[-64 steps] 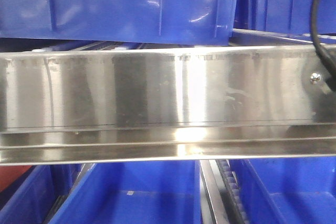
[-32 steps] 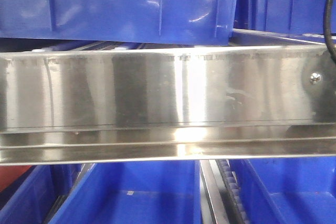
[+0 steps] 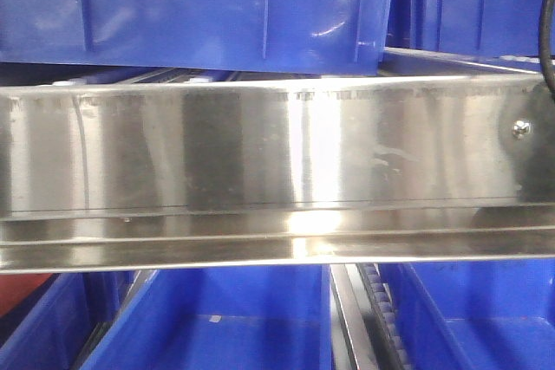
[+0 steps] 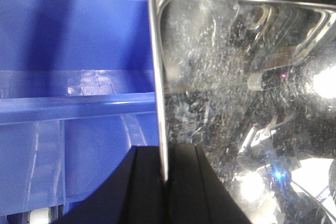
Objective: Stack silver trays without gaps
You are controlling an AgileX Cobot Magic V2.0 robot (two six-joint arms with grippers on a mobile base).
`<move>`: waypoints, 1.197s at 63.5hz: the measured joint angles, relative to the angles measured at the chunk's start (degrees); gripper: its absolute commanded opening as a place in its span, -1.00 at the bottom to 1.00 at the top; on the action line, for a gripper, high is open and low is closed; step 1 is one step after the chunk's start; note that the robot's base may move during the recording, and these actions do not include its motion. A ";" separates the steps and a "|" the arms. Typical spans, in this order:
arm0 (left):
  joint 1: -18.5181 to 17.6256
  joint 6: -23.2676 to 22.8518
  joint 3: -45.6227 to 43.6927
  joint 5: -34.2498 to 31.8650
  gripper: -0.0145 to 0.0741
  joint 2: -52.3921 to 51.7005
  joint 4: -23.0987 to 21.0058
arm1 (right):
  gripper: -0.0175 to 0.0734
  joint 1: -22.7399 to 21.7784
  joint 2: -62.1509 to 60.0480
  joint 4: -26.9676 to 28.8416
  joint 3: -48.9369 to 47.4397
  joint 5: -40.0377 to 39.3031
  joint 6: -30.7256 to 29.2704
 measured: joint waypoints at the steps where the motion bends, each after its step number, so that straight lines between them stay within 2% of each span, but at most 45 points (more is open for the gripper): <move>1: 0.00 0.00 0.00 0.00 -0.72 0.00 0.00 | -0.77 0.00 0.00 0.00 0.00 0.00 0.00; 76: 0.10 0.00 0.00 0.00 -0.72 -0.13 0.56 | -0.77 -0.20 -0.10 -0.11 0.00 -2.57 -0.12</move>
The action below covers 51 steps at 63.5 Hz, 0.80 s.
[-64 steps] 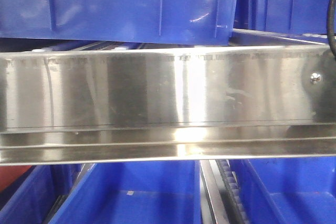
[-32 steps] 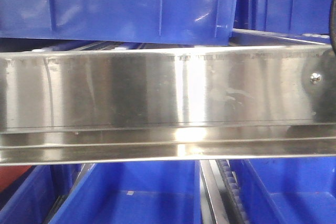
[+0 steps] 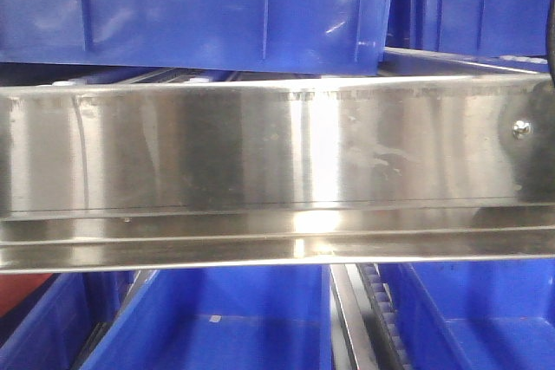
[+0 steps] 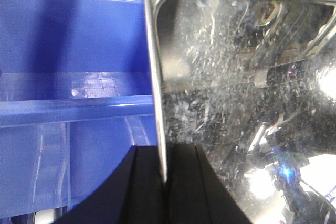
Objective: Stack silver trays without gaps
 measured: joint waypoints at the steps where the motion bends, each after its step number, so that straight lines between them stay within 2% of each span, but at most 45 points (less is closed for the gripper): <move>1: 0.00 0.00 0.00 0.00 -0.72 0.00 0.00 | -0.77 0.00 0.00 0.00 0.00 0.00 0.00; 51: 0.00 0.00 0.00 0.00 -0.72 0.00 -0.19 | -0.77 0.00 -0.12 0.26 0.00 1.26 -0.09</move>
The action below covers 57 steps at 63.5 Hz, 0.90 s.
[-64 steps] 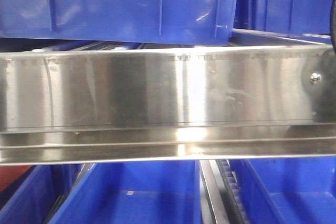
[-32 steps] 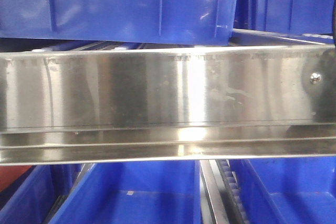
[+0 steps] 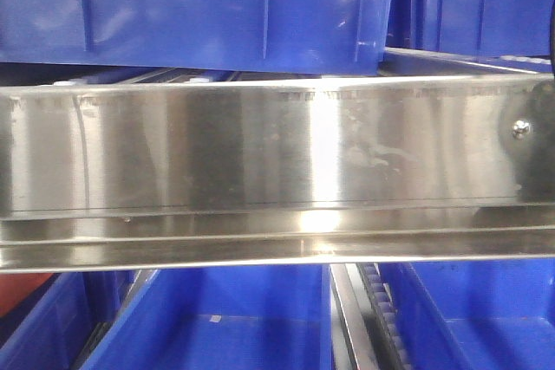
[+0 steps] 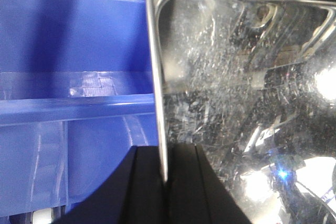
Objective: Stack silver trays without gaps
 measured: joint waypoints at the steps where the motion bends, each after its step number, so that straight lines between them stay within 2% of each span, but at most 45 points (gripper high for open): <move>1: 0.00 0.00 0.00 0.00 -0.72 0.00 0.00 | -0.77 0.00 0.00 0.00 0.00 0.00 0.00; 57: 0.00 0.00 0.00 0.00 -0.72 0.00 0.00 | -0.77 0.00 0.00 0.00 0.00 0.00 0.00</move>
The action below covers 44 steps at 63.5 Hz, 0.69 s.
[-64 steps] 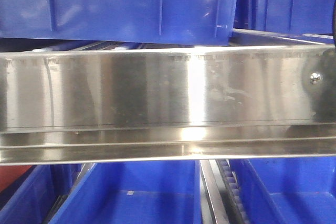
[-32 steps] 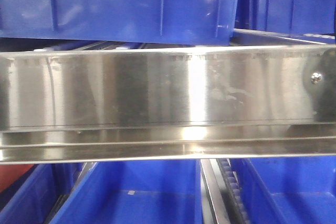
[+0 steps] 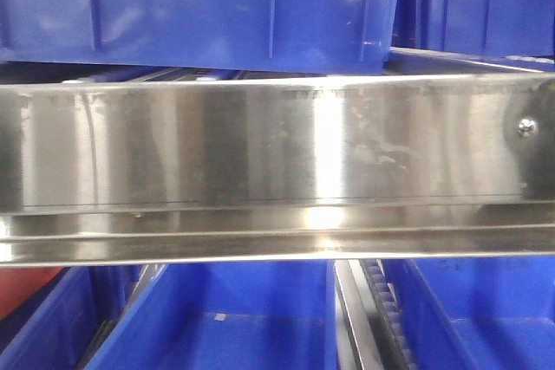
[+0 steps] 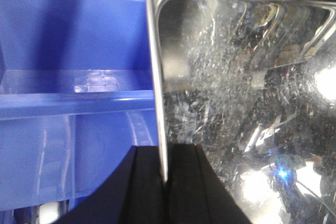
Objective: Stack silver trays without gaps
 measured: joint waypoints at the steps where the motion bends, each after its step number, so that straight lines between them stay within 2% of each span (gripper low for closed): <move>1: 0.00 0.00 0.00 0.00 -0.72 0.00 0.00 | -0.77 0.00 0.00 0.00 0.00 0.00 0.00; 44: 0.00 0.00 0.00 0.00 -0.72 0.00 0.00 | -0.77 0.00 0.00 0.00 0.00 0.00 0.00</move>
